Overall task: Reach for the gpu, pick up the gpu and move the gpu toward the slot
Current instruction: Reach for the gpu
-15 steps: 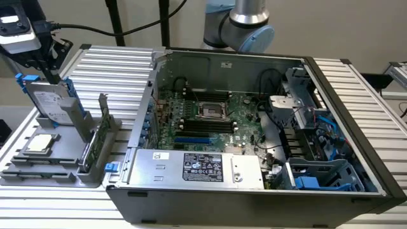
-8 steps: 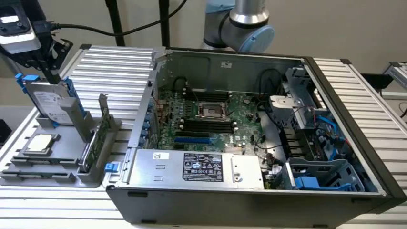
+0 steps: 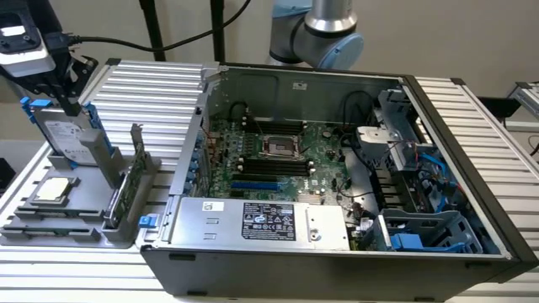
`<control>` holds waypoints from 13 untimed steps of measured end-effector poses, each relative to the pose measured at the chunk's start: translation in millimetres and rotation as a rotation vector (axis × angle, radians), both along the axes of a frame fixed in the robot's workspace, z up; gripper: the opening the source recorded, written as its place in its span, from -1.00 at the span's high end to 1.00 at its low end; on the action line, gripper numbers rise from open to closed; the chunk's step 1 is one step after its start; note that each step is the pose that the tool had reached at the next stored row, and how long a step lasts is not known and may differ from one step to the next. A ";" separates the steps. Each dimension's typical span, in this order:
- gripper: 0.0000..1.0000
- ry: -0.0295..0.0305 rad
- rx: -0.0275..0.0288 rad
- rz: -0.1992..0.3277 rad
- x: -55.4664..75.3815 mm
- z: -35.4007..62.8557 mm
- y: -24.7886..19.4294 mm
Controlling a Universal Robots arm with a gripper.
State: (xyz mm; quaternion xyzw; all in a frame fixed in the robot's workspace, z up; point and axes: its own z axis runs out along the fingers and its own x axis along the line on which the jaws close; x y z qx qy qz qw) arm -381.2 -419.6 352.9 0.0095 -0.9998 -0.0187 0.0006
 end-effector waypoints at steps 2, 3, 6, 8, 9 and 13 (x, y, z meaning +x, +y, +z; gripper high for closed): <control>0.79 -0.0001 0.0001 0.000 5.5 -0.6 -6.0; 0.79 -0.0001 0.0001 0.000 8.7 -1.0 -8.6; 0.79 0.0000 0.0000 0.000 19.4 -2.2 -15.5; 0.79 -0.0002 0.0002 0.000 26.3 -3.5 -20.2; 0.79 -0.0001 0.0001 0.000 29.3 -4.1 -22.5; 0.79 0.0001 0.0000 0.000 39.6 -6.9 -32.2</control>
